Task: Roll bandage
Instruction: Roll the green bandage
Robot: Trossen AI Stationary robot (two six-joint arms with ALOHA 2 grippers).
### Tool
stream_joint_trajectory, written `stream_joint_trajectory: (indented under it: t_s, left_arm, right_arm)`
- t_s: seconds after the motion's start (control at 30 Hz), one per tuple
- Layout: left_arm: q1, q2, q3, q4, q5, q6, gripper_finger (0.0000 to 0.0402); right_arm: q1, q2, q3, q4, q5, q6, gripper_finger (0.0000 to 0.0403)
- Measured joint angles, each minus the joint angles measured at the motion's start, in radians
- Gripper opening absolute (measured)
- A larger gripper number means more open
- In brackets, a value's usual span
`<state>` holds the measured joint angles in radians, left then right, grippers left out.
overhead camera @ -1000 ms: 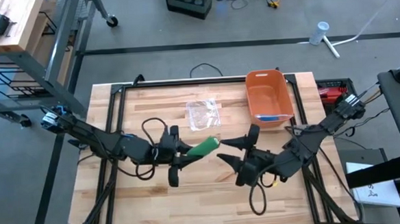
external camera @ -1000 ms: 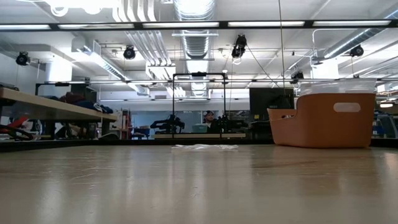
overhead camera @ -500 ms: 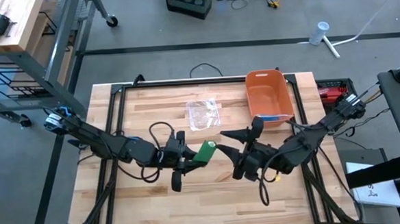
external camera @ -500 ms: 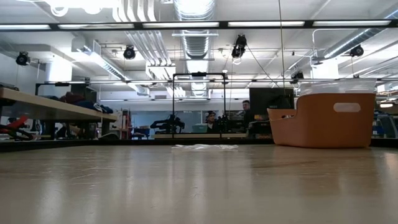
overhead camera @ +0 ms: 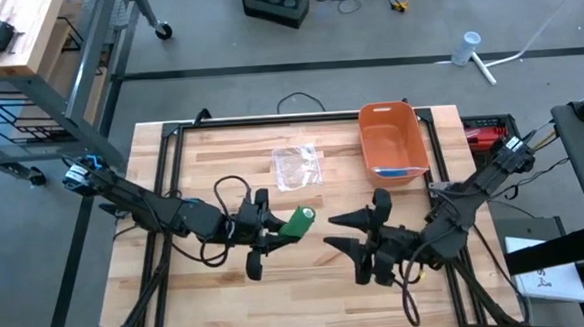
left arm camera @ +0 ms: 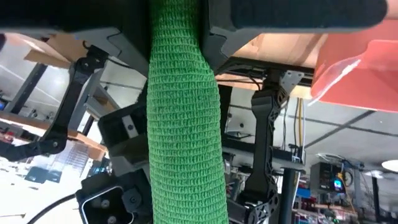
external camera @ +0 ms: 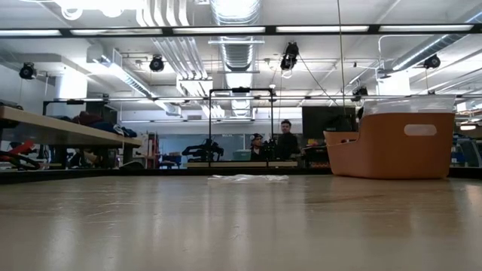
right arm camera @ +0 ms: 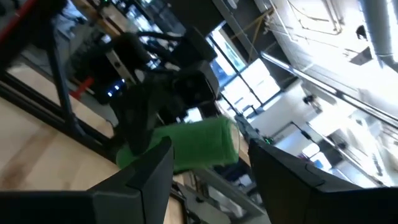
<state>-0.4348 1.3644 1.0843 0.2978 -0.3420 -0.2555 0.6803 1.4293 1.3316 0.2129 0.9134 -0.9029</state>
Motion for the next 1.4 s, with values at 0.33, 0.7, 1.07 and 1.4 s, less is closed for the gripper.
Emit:
stream_joint_trajectory:
  t_s: [0.33,0.7,1.07,1.4]
  left_arm:
    - [0.0,0.048,0.0,0.025,0.021,0.028,0.0075]
    - [0.001,0.1,-0.002,0.13,0.098,0.153,0.0075]
    - [0.001,0.114,-0.002,0.133,0.1,0.192,0.0075]
    - [0.0,0.112,0.0,0.115,0.102,0.195,0.0075]
  right_arm:
    - [-0.084,0.012,-0.008,0.0,-0.209,0.012,0.0208]
    - [-0.133,0.051,-0.007,0.009,-0.257,0.09,0.0213]
    - [-0.133,0.045,0.006,-0.002,-0.25,0.119,0.0056]
    - [-0.127,0.027,0.019,-0.017,-0.246,0.13,0.0012]
